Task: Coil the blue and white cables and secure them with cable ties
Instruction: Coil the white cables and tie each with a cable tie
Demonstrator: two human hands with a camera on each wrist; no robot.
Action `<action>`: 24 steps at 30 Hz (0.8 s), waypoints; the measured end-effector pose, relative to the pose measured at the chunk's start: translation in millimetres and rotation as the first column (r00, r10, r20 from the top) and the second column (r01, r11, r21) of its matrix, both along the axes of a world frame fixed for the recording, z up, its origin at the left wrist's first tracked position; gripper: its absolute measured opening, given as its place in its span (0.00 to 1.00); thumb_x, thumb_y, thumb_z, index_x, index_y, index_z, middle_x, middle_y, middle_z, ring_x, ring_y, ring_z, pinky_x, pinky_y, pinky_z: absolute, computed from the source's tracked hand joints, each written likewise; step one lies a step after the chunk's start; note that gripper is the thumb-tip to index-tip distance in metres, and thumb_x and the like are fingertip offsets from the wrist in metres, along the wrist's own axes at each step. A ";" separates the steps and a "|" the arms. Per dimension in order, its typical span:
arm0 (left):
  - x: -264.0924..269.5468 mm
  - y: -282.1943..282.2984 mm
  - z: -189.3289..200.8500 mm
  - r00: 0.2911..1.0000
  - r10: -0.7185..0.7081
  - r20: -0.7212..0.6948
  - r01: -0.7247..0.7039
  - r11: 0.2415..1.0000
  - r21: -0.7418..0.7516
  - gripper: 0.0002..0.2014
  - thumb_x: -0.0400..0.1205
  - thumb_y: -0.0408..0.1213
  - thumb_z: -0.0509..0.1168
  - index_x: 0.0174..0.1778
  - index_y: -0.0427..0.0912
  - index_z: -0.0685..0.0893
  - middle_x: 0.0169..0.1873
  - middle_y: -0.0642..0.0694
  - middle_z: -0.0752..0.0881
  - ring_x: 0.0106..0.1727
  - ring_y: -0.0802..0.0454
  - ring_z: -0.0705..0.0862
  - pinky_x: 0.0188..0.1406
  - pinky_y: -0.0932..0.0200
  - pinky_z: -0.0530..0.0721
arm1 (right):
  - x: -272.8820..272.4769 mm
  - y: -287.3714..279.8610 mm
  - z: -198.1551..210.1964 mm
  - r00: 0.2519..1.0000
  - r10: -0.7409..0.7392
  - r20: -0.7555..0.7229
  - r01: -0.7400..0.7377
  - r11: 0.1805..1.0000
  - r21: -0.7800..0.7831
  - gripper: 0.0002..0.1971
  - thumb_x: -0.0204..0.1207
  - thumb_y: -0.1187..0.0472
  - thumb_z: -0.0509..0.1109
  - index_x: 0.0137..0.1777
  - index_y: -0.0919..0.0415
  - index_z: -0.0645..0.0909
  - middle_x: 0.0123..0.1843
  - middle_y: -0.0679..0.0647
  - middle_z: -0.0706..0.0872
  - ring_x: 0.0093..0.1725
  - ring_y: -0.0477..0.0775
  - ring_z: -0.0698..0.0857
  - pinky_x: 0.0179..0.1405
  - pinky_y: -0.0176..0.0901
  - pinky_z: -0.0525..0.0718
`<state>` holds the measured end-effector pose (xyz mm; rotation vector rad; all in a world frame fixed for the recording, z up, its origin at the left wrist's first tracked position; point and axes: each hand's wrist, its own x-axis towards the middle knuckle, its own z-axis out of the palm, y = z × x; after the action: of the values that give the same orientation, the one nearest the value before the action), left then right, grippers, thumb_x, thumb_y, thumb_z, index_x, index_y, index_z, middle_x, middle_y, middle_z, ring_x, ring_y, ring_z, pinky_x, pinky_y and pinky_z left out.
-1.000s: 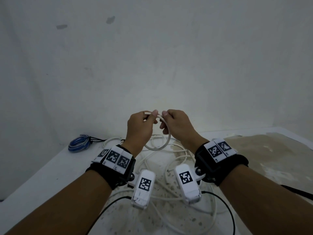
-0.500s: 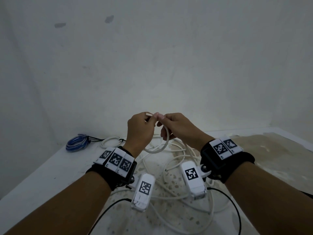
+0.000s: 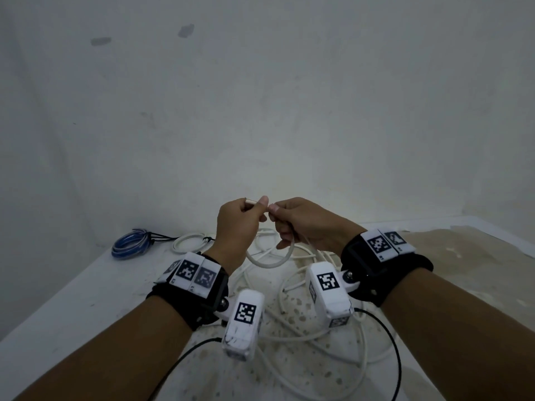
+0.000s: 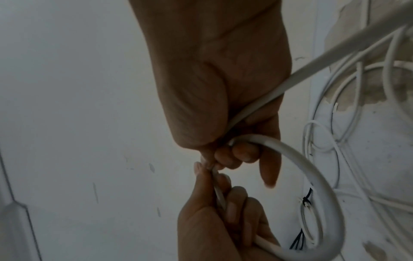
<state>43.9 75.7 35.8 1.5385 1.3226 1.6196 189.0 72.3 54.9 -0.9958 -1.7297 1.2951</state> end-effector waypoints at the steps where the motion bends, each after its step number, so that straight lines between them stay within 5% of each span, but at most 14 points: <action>1: 0.4 0.6 -0.4 1.000 -0.007 0.000 0.007 1.000 0.002 0.13 0.81 0.45 0.70 0.35 0.41 0.86 0.26 0.51 0.85 0.22 0.63 0.76 0.32 0.58 0.73 | 1.2 0.6 0.5 1.000 0.004 -0.007 -0.004 1.000 -0.024 0.15 0.89 0.55 0.58 0.44 0.63 0.76 0.24 0.50 0.70 0.24 0.47 0.71 0.33 0.44 0.85; 5: -0.3 2.3 0.9 0.997 -0.027 -0.070 0.029 0.999 0.033 0.14 0.81 0.44 0.70 0.36 0.38 0.84 0.26 0.50 0.86 0.24 0.60 0.77 0.31 0.58 0.75 | 4.6 1.9 1.9 0.999 -0.017 0.027 0.018 0.999 -0.035 0.18 0.88 0.52 0.59 0.43 0.63 0.80 0.23 0.49 0.64 0.24 0.48 0.64 0.26 0.41 0.72; 9: -2.7 -0.5 4.9 0.991 -0.109 -0.076 0.106 0.994 -0.042 0.12 0.82 0.45 0.69 0.37 0.41 0.84 0.29 0.48 0.87 0.25 0.56 0.80 0.24 0.61 0.77 | 6.8 4.3 2.9 0.996 -0.037 0.076 0.037 0.999 0.002 0.18 0.89 0.51 0.57 0.38 0.59 0.74 0.22 0.46 0.64 0.23 0.47 0.63 0.24 0.39 0.69; 11: -5.8 2.4 4.5 0.990 -0.006 -0.138 -0.012 0.992 -0.125 0.16 0.82 0.53 0.66 0.42 0.43 0.83 0.37 0.46 0.88 0.34 0.51 0.87 0.34 0.55 0.87 | 6.5 10.1 3.1 0.980 -0.199 0.001 0.199 0.979 0.032 0.18 0.89 0.54 0.57 0.37 0.59 0.75 0.22 0.47 0.67 0.22 0.48 0.65 0.23 0.40 0.69; 13: -10.6 -0.1 5.4 0.944 0.121 -0.306 -0.191 0.959 -0.211 0.22 0.83 0.58 0.60 0.42 0.40 0.79 0.37 0.46 0.85 0.39 0.47 0.86 0.41 0.52 0.86 | 8.5 18.1 5.6 0.891 -0.425 -0.163 0.438 0.897 0.055 0.18 0.88 0.55 0.57 0.36 0.59 0.75 0.23 0.50 0.70 0.22 0.50 0.67 0.24 0.41 0.71; 15: -7.1 -16.2 6.0 0.928 -0.054 -0.369 -0.117 0.897 -0.426 0.24 0.85 0.57 0.58 0.38 0.38 0.81 0.31 0.46 0.82 0.31 0.49 0.81 0.30 0.60 0.80 | 10.5 22.4 12.7 0.774 -0.536 -0.337 0.583 0.811 0.050 0.19 0.88 0.54 0.56 0.36 0.59 0.74 0.23 0.51 0.71 0.19 0.49 0.69 0.24 0.43 0.74; 18: 17.4 -55.4 -3.1 0.861 -0.507 0.020 0.349 0.563 -0.749 0.30 0.88 0.58 0.53 0.34 0.38 0.85 0.28 0.45 0.85 0.24 0.54 0.80 0.24 0.66 0.78 | 6.0 19.4 31.2 0.659 -0.534 -0.531 0.638 0.770 0.017 0.19 0.89 0.54 0.54 0.37 0.58 0.72 0.25 0.51 0.70 0.19 0.48 0.68 0.23 0.43 0.75; 20: 38.2 -58.5 -8.6 0.745 -0.519 0.419 0.648 0.416 -0.638 0.33 0.89 0.56 0.50 0.38 0.33 0.88 0.29 0.41 0.86 0.28 0.50 0.86 0.30 0.62 0.84 | 2.5 13.8 42.6 0.614 -0.515 -0.598 0.643 0.766 0.001 0.19 0.90 0.53 0.53 0.37 0.59 0.73 0.26 0.52 0.71 0.20 0.48 0.69 0.24 0.42 0.75; 24: 63.8 -33.4 7.8 0.576 -0.112 0.810 0.683 0.611 -0.401 0.24 0.90 0.47 0.53 0.67 0.27 0.74 0.43 0.35 0.81 0.41 0.41 0.83 0.38 0.51 0.86 | 10.6 6.9 47.4 0.575 -0.549 -0.607 0.682 0.731 -0.014 0.19 0.90 0.53 0.53 0.38 0.58 0.73 0.28 0.53 0.72 0.23 0.50 0.70 0.23 0.41 0.76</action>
<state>107.8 42.3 43.7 0.5415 0.8072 1.0039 199.6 79.2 102.3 -0.8411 -0.8804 0.7788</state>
